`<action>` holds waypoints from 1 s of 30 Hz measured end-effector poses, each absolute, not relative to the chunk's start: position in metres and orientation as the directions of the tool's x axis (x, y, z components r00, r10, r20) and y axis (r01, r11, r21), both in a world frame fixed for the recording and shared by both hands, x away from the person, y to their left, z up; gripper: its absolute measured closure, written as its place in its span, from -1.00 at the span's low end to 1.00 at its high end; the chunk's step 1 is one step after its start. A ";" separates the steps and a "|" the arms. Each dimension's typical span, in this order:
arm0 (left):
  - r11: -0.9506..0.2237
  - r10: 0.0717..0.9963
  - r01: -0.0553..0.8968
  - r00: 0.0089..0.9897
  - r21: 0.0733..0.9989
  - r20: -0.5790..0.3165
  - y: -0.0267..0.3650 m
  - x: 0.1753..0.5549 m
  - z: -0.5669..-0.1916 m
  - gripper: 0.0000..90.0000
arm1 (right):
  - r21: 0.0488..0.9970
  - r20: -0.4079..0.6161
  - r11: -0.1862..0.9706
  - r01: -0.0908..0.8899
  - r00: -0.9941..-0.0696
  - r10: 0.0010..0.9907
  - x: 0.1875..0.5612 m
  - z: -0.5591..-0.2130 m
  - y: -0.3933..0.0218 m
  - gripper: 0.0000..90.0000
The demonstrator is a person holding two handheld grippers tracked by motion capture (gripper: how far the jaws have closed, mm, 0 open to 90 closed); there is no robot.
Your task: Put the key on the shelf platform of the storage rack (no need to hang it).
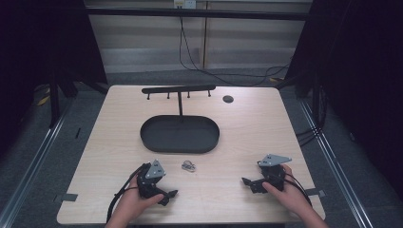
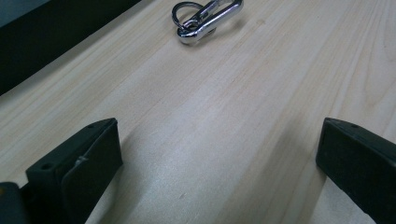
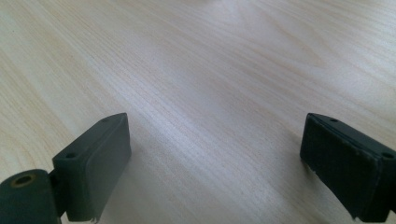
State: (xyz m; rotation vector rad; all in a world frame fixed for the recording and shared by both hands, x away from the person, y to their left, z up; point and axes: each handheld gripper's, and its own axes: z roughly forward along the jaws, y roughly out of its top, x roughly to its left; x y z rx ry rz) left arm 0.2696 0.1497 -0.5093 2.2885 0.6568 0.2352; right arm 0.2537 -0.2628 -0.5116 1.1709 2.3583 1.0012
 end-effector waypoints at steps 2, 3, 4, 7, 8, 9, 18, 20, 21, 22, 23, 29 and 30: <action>-0.602 0.521 0.388 0.853 0.698 -0.024 0.150 0.270 -0.509 -1.00 | 0.712 0.021 0.417 0.564 -0.612 0.791 0.254 -0.512 -0.263 -0.81; -0.602 0.521 0.388 0.853 0.698 -0.024 0.150 0.270 -0.509 -1.00 | 0.713 0.020 0.419 0.562 -0.614 0.789 0.254 -0.512 -0.263 -0.81; -0.602 0.521 0.388 0.853 0.698 -0.024 0.150 0.270 -0.509 -1.00 | 0.712 0.018 0.422 0.561 -0.617 0.787 0.254 -0.512 -0.263 -0.81; -0.601 0.522 0.389 0.853 0.698 -0.025 0.150 0.270 -0.509 -1.00 | 0.712 0.018 0.425 0.559 -0.619 0.785 0.255 -0.512 -0.263 -0.81; -0.604 0.524 0.389 0.851 0.696 -0.021 0.150 0.269 -0.509 -1.00 | 0.712 0.017 0.425 0.559 -0.619 0.785 0.255 -0.512 -0.263 -0.81; -0.601 0.526 0.392 0.850 0.696 -0.024 0.150 0.269 -0.509 -1.00 | 0.712 0.017 0.425 0.559 -0.619 0.785 0.255 -0.512 -0.263 -0.81; -0.648 0.485 0.382 0.874 0.659 -0.030 0.148 0.266 -0.501 -0.85 | 0.713 0.021 0.427 0.556 -0.625 0.780 0.256 -0.512 -0.263 -0.82; -0.644 0.485 0.381 0.874 0.663 -0.031 0.148 0.266 -0.499 -0.54 | 0.713 0.020 0.428 0.555 -0.627 0.779 0.257 -0.512 -0.263 -0.82; -0.665 0.490 0.408 0.870 0.625 -0.046 0.148 0.268 -0.494 -0.56 | 0.713 0.020 0.428 0.555 -0.627 0.779 0.257 -0.512 -0.263 -0.82; -0.671 0.503 0.421 0.863 0.610 -0.043 0.146 0.268 -0.492 -0.64 | 0.713 0.020 0.428 0.555 -0.627 0.779 0.257 -0.512 -0.263 -0.82; -0.671 0.503 0.421 0.863 0.610 -0.043 0.146 0.268 -0.492 -0.63 | 0.713 0.020 0.428 0.555 -0.627 0.779 0.257 -0.512 -0.263 -0.82; -0.739 0.466 0.395 0.885 0.546 -0.009 0.132 0.273 -0.477 -0.58 | 0.713 0.020 0.429 0.554 -0.628 0.778 0.257 -0.512 -0.263 -0.82; -0.739 0.466 0.395 0.885 0.546 -0.009 0.132 0.273 -0.477 -0.58 | 0.713 0.019 0.430 0.554 -0.628 0.778 0.257 -0.512 -0.263 -0.82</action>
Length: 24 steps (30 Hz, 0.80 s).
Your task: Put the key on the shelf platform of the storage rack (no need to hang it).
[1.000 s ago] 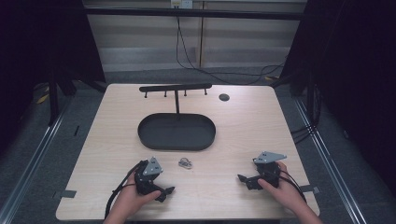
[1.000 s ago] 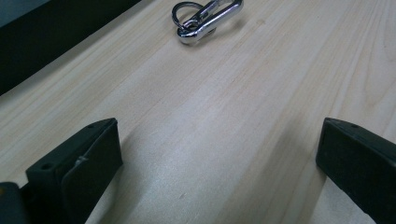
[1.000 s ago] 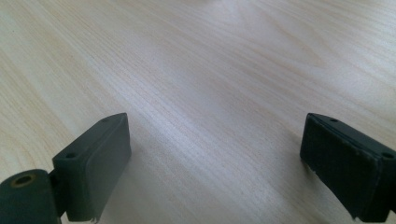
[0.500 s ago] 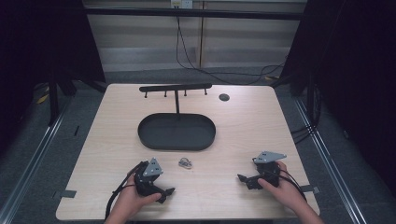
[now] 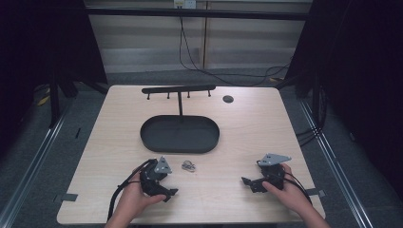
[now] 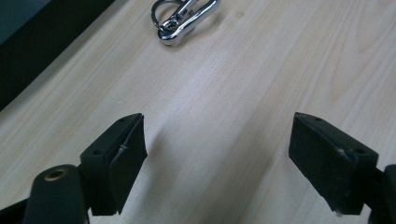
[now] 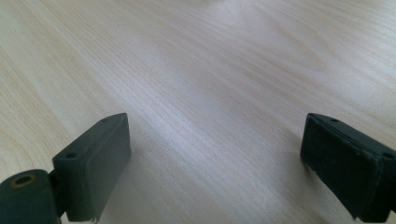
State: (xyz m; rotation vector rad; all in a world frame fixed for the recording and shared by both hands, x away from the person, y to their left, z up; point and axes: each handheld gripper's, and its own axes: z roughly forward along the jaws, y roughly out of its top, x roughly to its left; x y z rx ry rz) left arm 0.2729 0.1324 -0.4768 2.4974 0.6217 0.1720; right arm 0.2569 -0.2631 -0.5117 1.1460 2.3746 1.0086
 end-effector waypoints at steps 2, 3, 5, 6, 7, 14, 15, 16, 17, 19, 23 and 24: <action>-0.754 0.452 0.400 0.892 0.521 -0.030 0.126 0.275 -0.474 -0.53 | 0.712 0.021 0.429 0.555 -0.628 0.778 0.257 -0.512 -0.263 -0.82; -0.754 0.452 0.400 0.892 0.521 -0.030 0.126 0.275 -0.474 -0.51 | 0.712 0.021 0.430 0.555 -0.628 0.778 0.257 -0.512 -0.263 -0.81; -0.766 0.447 0.403 0.894 0.501 -0.036 0.122 0.276 -0.471 -0.50 | 0.711 0.019 0.431 0.556 -0.628 0.778 0.257 -0.512 -0.263 -0.82; -0.769 0.446 0.407 0.894 0.494 -0.044 0.120 0.277 -0.469 -0.48 | 0.710 0.020 0.431 0.558 -0.627 0.779 0.257 -0.511 -0.263 -0.82; -0.768 0.450 0.427 0.890 0.478 -0.073 0.119 0.280 -0.466 -0.48 | 0.710 0.024 0.429 0.559 -0.628 0.778 0.257 -0.512 -0.263 -0.81; -0.788 0.442 0.445 0.890 0.425 -0.114 0.109 0.290 -0.463 -0.45 | 0.710 0.023 0.430 0.558 -0.628 0.778 0.257 -0.512 -0.263 -0.81; -0.788 0.442 0.445 0.890 0.425 -0.114 0.109 0.290 -0.463 -0.45 | 0.710 0.023 0.430 0.558 -0.628 0.778 0.257 -0.512 -0.263 -0.81; -0.784 0.435 0.452 0.889 0.425 -0.143 0.106 0.293 -0.463 -0.41 | 0.710 0.023 0.430 0.558 -0.628 0.778 0.257 -0.512 -0.263 -0.81; -0.788 0.427 0.450 0.891 0.420 -0.154 0.105 0.295 -0.463 -0.36 | 0.710 0.023 0.430 0.558 -0.628 0.778 0.257 -0.512 -0.263 -0.81; -0.792 0.434 0.453 0.889 0.409 -0.143 0.102 0.297 -0.462 -0.36 | 0.710 0.023 0.430 0.558 -0.628 0.778 0.257 -0.512 -0.263 -0.82; -0.773 0.448 0.463 0.883 0.434 -0.143 0.100 0.303 -0.459 -0.36 | 0.712 0.022 0.432 0.553 -0.633 0.774 0.258 -0.512 -0.263 -0.82; -0.773 0.448 0.463 0.883 0.434 -0.143 0.100 0.303 -0.459 -0.36 | 0.712 0.022 0.432 0.553 -0.633 0.774 0.258 -0.512 -0.263 -0.82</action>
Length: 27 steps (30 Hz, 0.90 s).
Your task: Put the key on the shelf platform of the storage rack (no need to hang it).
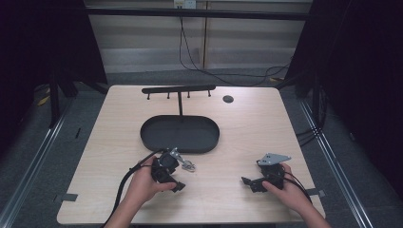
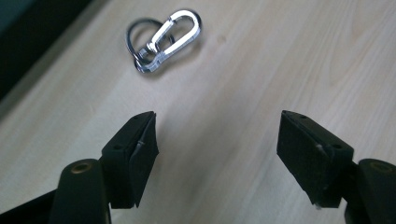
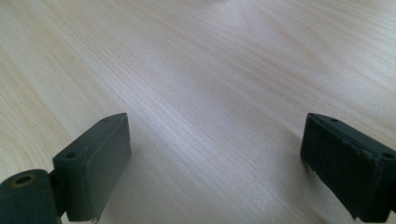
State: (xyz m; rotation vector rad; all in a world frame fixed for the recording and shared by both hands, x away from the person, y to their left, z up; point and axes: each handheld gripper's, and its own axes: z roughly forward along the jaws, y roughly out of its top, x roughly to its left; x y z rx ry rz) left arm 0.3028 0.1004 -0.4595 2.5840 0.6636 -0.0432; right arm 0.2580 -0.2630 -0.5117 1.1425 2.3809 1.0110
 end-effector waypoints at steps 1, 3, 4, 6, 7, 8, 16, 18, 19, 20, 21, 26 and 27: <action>-0.772 0.455 0.468 0.879 0.431 -0.141 0.100 0.307 -0.458 -0.35 | 0.712 0.023 0.431 0.554 -0.633 0.774 0.258 -0.512 -0.263 -0.81; -0.772 0.455 0.467 0.880 0.432 -0.139 0.100 0.309 -0.457 -0.35 | 0.712 0.023 0.432 0.554 -0.633 0.774 0.258 -0.512 -0.263 -0.82; -0.771 0.466 0.478 0.874 0.420 -0.139 0.100 0.312 -0.455 -0.35 | 0.710 0.025 0.431 0.557 -0.631 0.775 0.258 -0.512 -0.263 -0.82; -0.768 0.469 0.483 0.871 0.422 -0.144 0.099 0.315 -0.453 -0.34 | 0.709 0.026 0.431 0.558 -0.631 0.776 0.258 -0.511 -0.263 -0.82; -0.766 0.471 0.485 0.870 0.422 -0.146 0.098 0.317 -0.453 -0.33 | 0.712 0.022 0.433 0.553 -0.634 0.773 0.259 -0.512 -0.263 -0.82; -0.766 0.471 0.485 0.870 0.422 -0.146 0.098 0.317 -0.453 -0.32 | 0.712 0.022 0.433 0.553 -0.634 0.773 0.259 -0.512 -0.263 -0.82; -0.769 0.478 0.495 0.865 0.404 -0.152 0.091 0.326 -0.451 -0.25 | 0.711 0.019 0.437 0.550 -0.637 0.771 0.260 -0.512 -0.263 -0.82; -0.773 0.470 0.489 0.869 0.403 -0.153 0.088 0.327 -0.451 -0.22 | 0.711 0.021 0.436 0.552 -0.636 0.771 0.260 -0.512 -0.262 -0.82; -0.780 0.465 0.486 0.872 0.396 -0.154 0.087 0.329 -0.451 -0.20 | 0.710 0.021 0.436 0.552 -0.636 0.771 0.260 -0.512 -0.262 -0.82; -0.783 0.465 0.488 0.871 0.385 -0.158 0.085 0.330 -0.451 -0.19 | 0.710 0.021 0.436 0.552 -0.636 0.771 0.260 -0.512 -0.262 -0.82; -0.783 0.465 0.488 0.871 0.385 -0.158 0.085 0.330 -0.451 -0.18 | 0.710 0.021 0.436 0.552 -0.636 0.771 0.260 -0.512 -0.262 -0.82; -0.788 0.465 0.485 0.873 0.378 -0.150 0.079 0.336 -0.450 -0.16 | 0.712 0.021 0.438 0.549 -0.640 0.768 0.260 -0.512 -0.262 -0.82; -0.788 0.465 0.485 0.873 0.378 -0.150 0.079 0.336 -0.450 -0.16 | 0.712 0.021 0.438 0.549 -0.640 0.768 0.260 -0.512 -0.262 -0.82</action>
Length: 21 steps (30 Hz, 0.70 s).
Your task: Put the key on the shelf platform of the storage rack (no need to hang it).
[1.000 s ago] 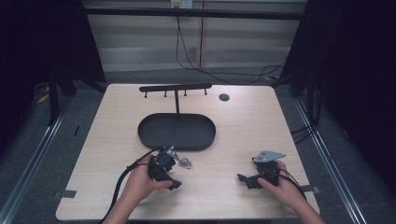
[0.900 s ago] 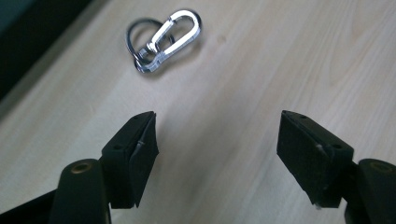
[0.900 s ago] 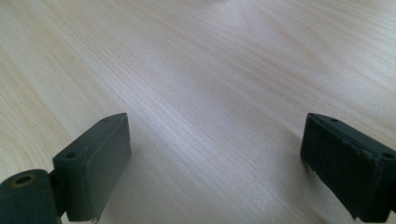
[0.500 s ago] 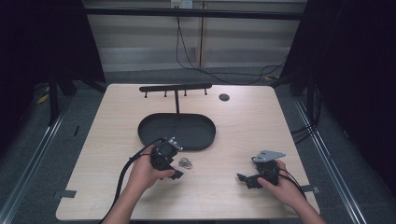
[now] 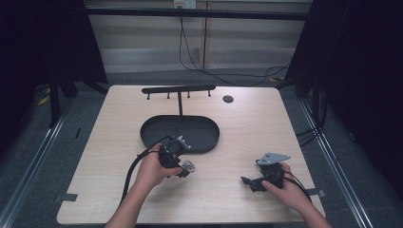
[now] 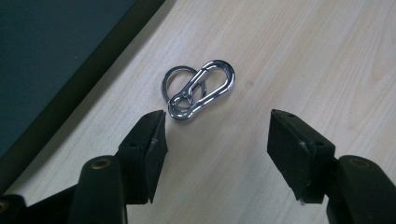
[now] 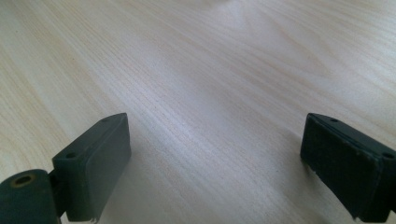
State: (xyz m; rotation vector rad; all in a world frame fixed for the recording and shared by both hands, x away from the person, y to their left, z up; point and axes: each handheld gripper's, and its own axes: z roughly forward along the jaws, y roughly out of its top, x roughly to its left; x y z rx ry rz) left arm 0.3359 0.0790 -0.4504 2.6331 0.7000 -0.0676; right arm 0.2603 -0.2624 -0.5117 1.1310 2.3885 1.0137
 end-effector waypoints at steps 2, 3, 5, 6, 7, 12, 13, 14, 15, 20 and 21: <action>-0.791 0.464 0.483 0.874 0.375 -0.147 0.076 0.337 -0.451 -0.16 | 0.712 0.021 0.438 0.548 -0.640 0.768 0.260 -0.512 -0.262 -0.82; -0.795 0.459 0.475 0.878 0.376 -0.139 0.073 0.339 -0.451 -0.16 | 0.713 0.020 0.439 0.547 -0.642 0.767 0.260 -0.512 -0.263 -0.81; -0.798 0.458 0.475 0.878 0.371 -0.139 0.070 0.341 -0.451 -0.16 | 0.713 0.021 0.439 0.547 -0.642 0.767 0.260 -0.512 -0.263 -0.82; -0.798 0.458 0.475 0.878 0.371 -0.139 0.070 0.341 -0.451 -0.16 | 0.713 0.021 0.439 0.547 -0.642 0.767 0.260 -0.512 -0.263 -0.82; -0.805 0.450 0.470 0.882 0.362 -0.142 0.067 0.343 -0.452 -0.16 | 0.712 0.020 0.439 0.548 -0.641 0.767 0.260 -0.512 -0.263 -0.81; -0.805 0.450 0.472 0.881 0.359 -0.149 0.062 0.347 -0.455 -0.15 | 0.713 0.021 0.439 0.547 -0.641 0.767 0.260 -0.512 -0.263 -0.81; -0.811 0.444 0.469 0.883 0.350 -0.153 0.061 0.348 -0.455 -0.13 | 0.713 0.020 0.438 0.547 -0.641 0.767 0.260 -0.512 -0.263 -0.81; -0.811 0.444 0.469 0.883 0.350 -0.153 0.061 0.348 -0.455 -0.13 | 0.713 0.020 0.438 0.547 -0.641 0.767 0.260 -0.512 -0.263 -0.81; -0.810 0.450 0.473 0.880 0.346 -0.150 0.060 0.349 -0.456 -0.12 | 0.712 0.019 0.439 0.548 -0.640 0.768 0.260 -0.512 -0.263 -0.81; -0.814 0.445 0.470 0.882 0.341 -0.155 0.058 0.352 -0.455 -0.07 | 0.712 0.019 0.439 0.548 -0.640 0.768 0.260 -0.512 -0.263 -0.81; -0.814 0.446 0.471 0.882 0.340 -0.154 0.057 0.352 -0.456 -0.07 | 0.712 0.020 0.439 0.548 -0.641 0.767 0.260 -0.512 -0.263 -0.81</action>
